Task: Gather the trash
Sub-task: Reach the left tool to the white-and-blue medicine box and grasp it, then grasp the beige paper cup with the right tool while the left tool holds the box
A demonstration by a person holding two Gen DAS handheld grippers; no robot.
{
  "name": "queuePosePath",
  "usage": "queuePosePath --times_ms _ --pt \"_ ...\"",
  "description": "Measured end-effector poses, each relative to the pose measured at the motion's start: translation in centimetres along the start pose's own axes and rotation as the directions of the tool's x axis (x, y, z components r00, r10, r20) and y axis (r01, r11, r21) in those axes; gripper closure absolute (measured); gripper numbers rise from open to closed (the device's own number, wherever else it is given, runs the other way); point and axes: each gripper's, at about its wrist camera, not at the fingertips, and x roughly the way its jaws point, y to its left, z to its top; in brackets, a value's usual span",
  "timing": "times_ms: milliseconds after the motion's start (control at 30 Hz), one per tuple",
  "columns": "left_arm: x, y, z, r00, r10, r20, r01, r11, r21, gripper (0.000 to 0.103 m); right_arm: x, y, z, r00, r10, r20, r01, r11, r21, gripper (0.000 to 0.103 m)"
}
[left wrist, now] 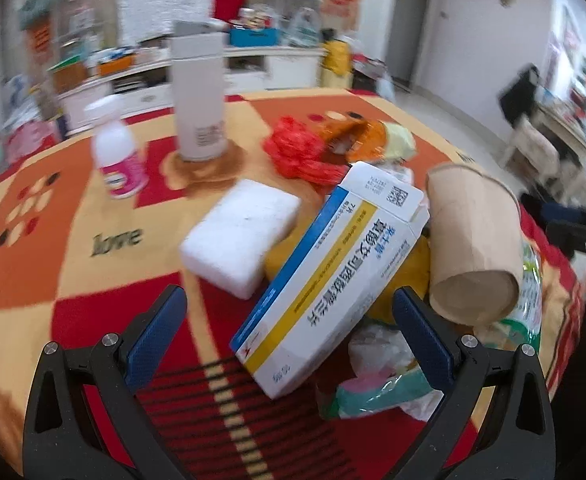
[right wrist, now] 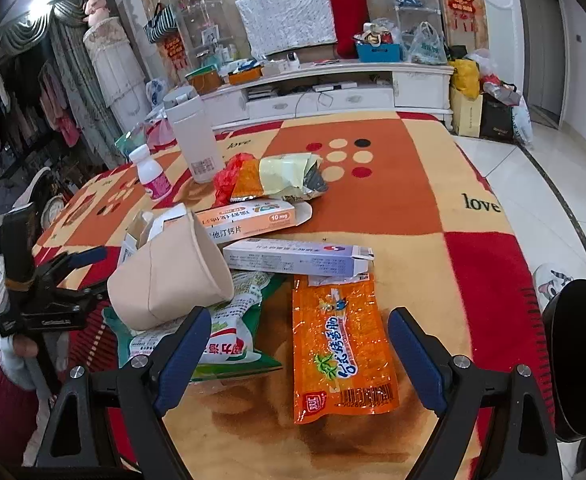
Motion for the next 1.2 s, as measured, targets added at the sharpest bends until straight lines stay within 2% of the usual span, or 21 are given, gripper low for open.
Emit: queuePosePath --times_ms 100,200,233,267,300,400,467,667,833,900,1000,1067,1200 --pt "1.1 0.5 0.9 0.998 -0.061 -0.024 0.061 0.998 0.004 0.001 0.0 0.1 0.2 1.000 -0.005 -0.003 0.005 1.000 -0.001 0.014" --pt "1.8 0.7 1.1 0.991 -0.124 -0.051 0.121 0.991 -0.049 0.003 -0.1 0.3 0.5 1.000 0.001 -0.001 -0.001 1.000 -0.001 0.014" --pt "2.0 0.6 1.0 0.987 -0.148 -0.060 0.145 0.988 -0.058 0.019 -0.1 0.4 0.6 1.000 0.004 -0.001 -0.004 1.000 -0.002 0.014" --pt "2.0 0.4 0.8 0.979 -0.193 -0.072 0.189 0.980 -0.065 0.030 -0.1 0.6 0.6 1.000 0.008 0.000 -0.008 1.000 -0.004 0.014" --pt "1.9 0.2 0.5 0.973 -0.218 -0.081 0.213 0.975 -0.069 0.035 -0.1 1.0 0.7 1.000 0.015 0.000 -0.015 1.000 -0.008 0.014" --pt "1.0 -0.5 -0.1 0.983 -0.169 -0.077 0.166 0.985 -0.043 0.047 0.1 1.9 0.8 0.999 0.040 -0.007 -0.040 0.999 -0.021 0.014" --pt "0.2 -0.3 -0.3 0.987 -0.140 -0.081 0.135 0.988 -0.070 0.052 0.3 2.7 1.0 0.998 0.061 -0.009 -0.061 0.998 -0.031 0.014" --pt "-4.0 2.2 -1.0 0.999 -0.035 -0.038 0.027 0.979 -0.201 0.053 0.6 6.4 2.3 0.995 0.097 0.011 -0.096 0.992 -0.085 0.014" --pt "-6.4 2.5 -2.1 0.999 0.050 -0.020 -0.053 0.976 -0.213 0.053 1.9 11.2 4.4 0.999 -0.003 0.052 0.015 0.973 -0.231 0.014" --pt "-6.8 2.5 -2.5 0.999 0.049 -0.019 -0.052 0.974 -0.219 0.053 4.1 13.1 5.0 0.998 -0.061 0.013 0.062 0.947 -0.314 0.014" --pt "-7.1 2.2 -3.0 0.999 0.036 -0.016 -0.039 0.972 -0.232 0.053 6.1 13.7 4.7 0.995 -0.095 -0.031 0.077 0.929 -0.361 0.014" --pt "-7.1 1.8 -3.1 1.000 0.025 -0.019 -0.029 0.973 -0.231 0.053 6.3 12.9 3.7 0.992 -0.111 -0.052 0.084 0.924 -0.372 0.014" --pt "-6.7 0.4 -3.2 1.000 -0.002 -0.019 -0.002 0.978 -0.209 0.053 4.1 8.9 2.2 0.990 -0.127 -0.055 0.098 0.925 -0.368 0.014"
